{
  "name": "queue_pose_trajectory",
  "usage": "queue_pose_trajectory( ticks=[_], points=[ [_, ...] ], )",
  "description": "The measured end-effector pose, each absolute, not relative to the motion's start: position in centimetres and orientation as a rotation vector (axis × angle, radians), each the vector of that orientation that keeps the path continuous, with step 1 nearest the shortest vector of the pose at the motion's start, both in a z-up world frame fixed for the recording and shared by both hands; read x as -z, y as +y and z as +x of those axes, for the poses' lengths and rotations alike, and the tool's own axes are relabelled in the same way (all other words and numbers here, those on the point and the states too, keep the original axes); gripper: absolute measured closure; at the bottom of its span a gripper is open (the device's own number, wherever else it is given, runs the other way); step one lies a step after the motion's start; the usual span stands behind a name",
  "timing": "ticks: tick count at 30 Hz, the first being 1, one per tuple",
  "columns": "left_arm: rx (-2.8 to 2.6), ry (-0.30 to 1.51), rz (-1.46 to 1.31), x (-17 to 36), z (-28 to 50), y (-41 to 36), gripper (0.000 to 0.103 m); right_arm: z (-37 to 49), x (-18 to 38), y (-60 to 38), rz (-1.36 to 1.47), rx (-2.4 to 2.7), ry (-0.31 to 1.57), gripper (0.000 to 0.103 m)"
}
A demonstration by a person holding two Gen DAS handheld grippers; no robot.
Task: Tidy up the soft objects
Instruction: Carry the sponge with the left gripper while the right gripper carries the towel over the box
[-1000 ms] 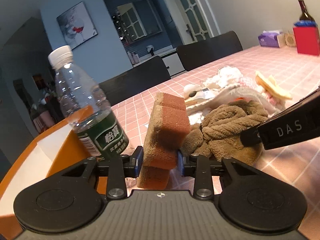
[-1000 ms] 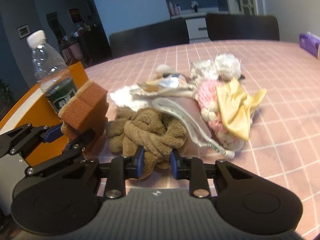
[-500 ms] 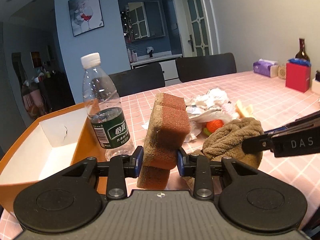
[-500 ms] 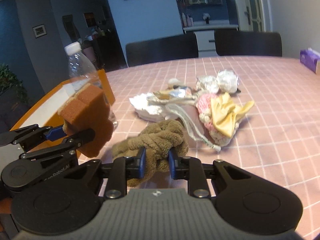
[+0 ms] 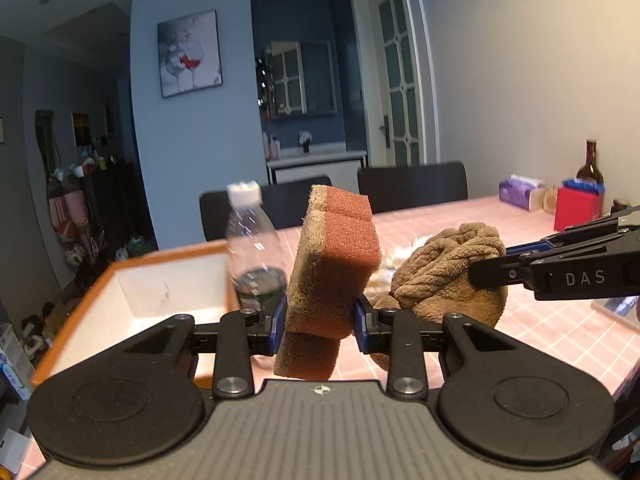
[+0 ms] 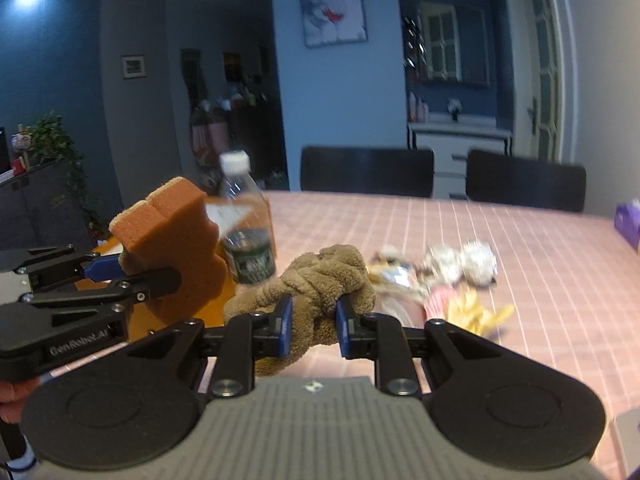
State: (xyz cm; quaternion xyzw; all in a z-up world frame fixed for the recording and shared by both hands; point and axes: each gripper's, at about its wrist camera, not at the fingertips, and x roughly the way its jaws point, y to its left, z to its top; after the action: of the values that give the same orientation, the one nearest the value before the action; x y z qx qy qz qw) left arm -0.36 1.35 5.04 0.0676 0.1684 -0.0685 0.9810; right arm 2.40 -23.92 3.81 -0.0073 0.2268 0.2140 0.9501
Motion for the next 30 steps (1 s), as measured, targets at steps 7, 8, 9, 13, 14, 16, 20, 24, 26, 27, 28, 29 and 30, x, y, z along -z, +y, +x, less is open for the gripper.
queue_pose_trajectory(
  ticks=[7,8,9,13,14,16,20,24,26,27,28,29,30],
  points=[
    [0.113,0.341,0.109,-7.8,0.3,5.2,0.065,2.3,-7.0,-20.9,-0.077,-0.517,0.358,0.082],
    [0.101,0.342,0.117,-8.2,0.4,5.7,0.065,2.6,-7.3,-20.4,-0.087,-0.531,0.346,0.082],
    [0.088,0.344,0.129,-8.5,0.6,6.3,0.065,2.8,-7.7,-19.8,-0.098,-0.546,0.334,0.082],
    [0.052,0.367,0.161,-9.4,1.5,8.1,0.065,3.7,-8.8,-17.0,-0.141,-0.605,0.305,0.082],
    [0.048,0.379,0.16,-9.5,1.9,8.6,0.065,4.1,-9.0,-16.3,-0.15,-0.624,0.307,0.082],
    [0.041,0.408,0.169,-9.6,3.0,9.5,0.065,5.2,-9.1,-14.8,-0.171,-0.662,0.325,0.082],
    [0.051,0.503,0.183,-9.3,5.5,11.6,0.065,7.3,-9.3,-11.9,-0.221,-0.728,0.379,0.082],
    [0.065,0.625,0.183,-8.5,8.1,13.5,0.065,9.4,-8.9,-8.6,-0.295,-0.787,0.462,0.082],
    [0.064,0.69,0.195,-7.8,9.3,14.2,0.065,10.6,-8.3,-7.1,-0.335,-0.815,0.508,0.082],
    [0.069,0.721,0.195,-7.5,9.7,14.6,0.065,11.2,-7.8,-6.3,-0.354,-0.833,0.534,0.082],
    [0.076,0.754,0.187,-7.1,10.5,14.9,0.065,11.6,-7.4,-5.6,-0.369,-0.843,0.558,0.082],
    [0.078,0.788,0.171,-6.7,11.0,15.5,0.065,12.3,-6.9,-4.8,-0.381,-0.848,0.583,0.082],
    [0.077,0.815,0.163,-6.4,11.5,16.1,0.065,12.8,-6.4,-4.2,-0.39,-0.851,0.606,0.082]
  ],
)
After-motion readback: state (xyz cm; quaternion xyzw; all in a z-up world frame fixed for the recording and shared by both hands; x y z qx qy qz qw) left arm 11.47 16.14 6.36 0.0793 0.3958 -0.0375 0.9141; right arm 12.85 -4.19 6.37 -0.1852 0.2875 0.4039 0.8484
